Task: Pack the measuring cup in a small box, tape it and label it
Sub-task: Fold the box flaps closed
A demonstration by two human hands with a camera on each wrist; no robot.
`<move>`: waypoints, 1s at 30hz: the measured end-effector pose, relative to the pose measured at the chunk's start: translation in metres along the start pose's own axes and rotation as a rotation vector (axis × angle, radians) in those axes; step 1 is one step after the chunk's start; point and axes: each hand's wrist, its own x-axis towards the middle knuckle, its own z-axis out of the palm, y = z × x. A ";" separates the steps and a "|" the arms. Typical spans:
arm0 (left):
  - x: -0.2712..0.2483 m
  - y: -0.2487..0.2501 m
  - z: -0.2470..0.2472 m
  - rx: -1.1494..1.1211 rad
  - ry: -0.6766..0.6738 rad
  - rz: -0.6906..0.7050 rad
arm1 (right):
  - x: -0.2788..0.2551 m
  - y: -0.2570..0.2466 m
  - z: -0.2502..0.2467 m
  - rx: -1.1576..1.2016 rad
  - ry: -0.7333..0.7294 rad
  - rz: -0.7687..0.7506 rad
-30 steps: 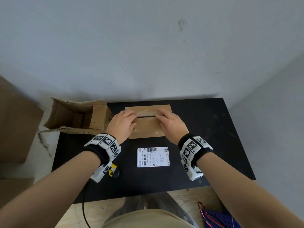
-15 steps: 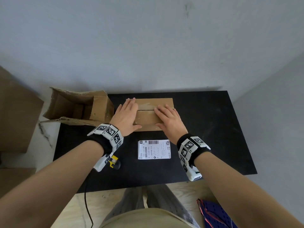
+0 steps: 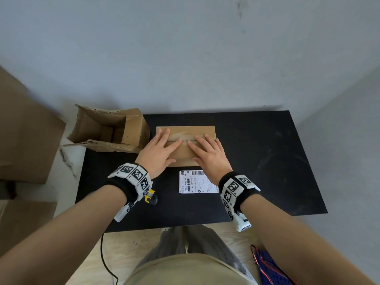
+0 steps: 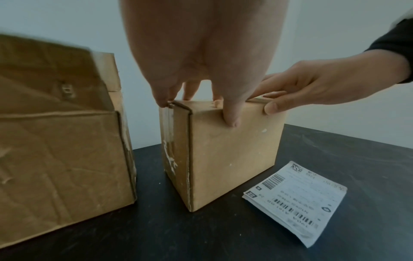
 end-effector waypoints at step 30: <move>-0.043 -0.014 -0.011 -0.162 0.220 0.057 | 0.002 -0.066 -0.015 -0.114 0.159 -0.008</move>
